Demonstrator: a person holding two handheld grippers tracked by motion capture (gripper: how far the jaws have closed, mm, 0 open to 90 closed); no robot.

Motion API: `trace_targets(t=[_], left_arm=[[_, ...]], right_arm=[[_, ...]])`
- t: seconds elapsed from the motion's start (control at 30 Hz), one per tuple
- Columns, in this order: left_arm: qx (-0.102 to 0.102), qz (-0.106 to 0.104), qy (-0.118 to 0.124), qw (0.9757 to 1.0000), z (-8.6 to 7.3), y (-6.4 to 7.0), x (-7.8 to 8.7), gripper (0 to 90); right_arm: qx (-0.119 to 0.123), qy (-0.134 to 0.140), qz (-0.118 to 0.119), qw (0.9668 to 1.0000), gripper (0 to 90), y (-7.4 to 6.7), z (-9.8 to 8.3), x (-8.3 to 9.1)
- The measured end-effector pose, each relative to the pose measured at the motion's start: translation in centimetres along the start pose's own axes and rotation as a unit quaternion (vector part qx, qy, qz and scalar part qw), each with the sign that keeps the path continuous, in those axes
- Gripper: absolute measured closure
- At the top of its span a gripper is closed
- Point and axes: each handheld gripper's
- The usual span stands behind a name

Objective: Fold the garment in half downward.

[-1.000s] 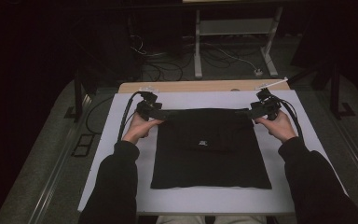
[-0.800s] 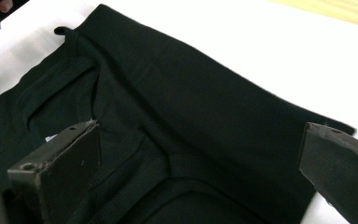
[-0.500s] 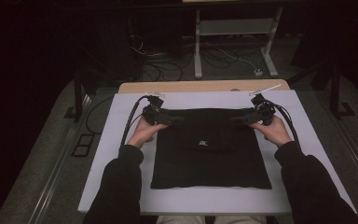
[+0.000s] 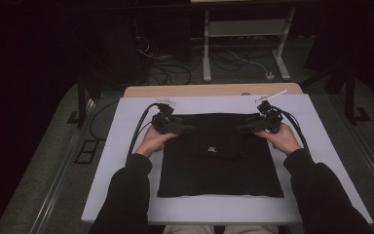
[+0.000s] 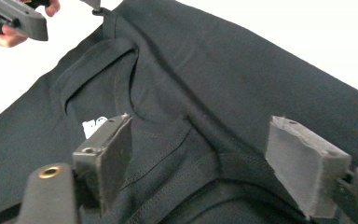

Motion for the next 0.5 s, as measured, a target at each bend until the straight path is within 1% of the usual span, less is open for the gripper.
trace_targets(t=[0.07,0.13,0.23,0.33,0.4,0.5], left_arm=[[-0.001,-0.003,-0.007,1.0,-0.1,0.0,-0.2,14.6],[-0.001,-0.004,-0.014,0.9999,-0.2,-0.2,-0.4,16.9],[0.007,-0.006,-0.015,0.9999,-0.4,-0.3,-0.6,21.8],[0.013,-0.003,-0.016,0.9998,-0.5,-0.5,-0.8,25.7],[0.017,-0.004,-0.015,0.9997,-0.6,-0.7,-1.0,26.7],[0.027,0.002,-0.014,0.9995,-0.7,-1.0,-1.2,28.8]], right_arm=[[0.001,-0.002,0.003,1.0,30.1,-0.1,0.0,-0.1],[0.002,-0.007,0.004,1.0,32.6,-0.2,0.0,-0.3],[0.003,-0.011,0.007,0.9999,37.3,-0.3,-0.1,-0.6],[0.001,-0.018,0.008,0.9998,40.3,-0.2,-0.1,-0.8],[0.001,-0.022,0.008,0.9997,41.7,-0.1,-0.2,-1.0],[-0.002,-0.026,0.005,0.9997,43.5,0.0,-0.2,-1.2]])
Point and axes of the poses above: each handheld gripper's, and its own axes: x roughly backward along the jaws, z roughly out of its top, y roughly to its right, and after that the axes turned 11 degrees about -x, right-handed
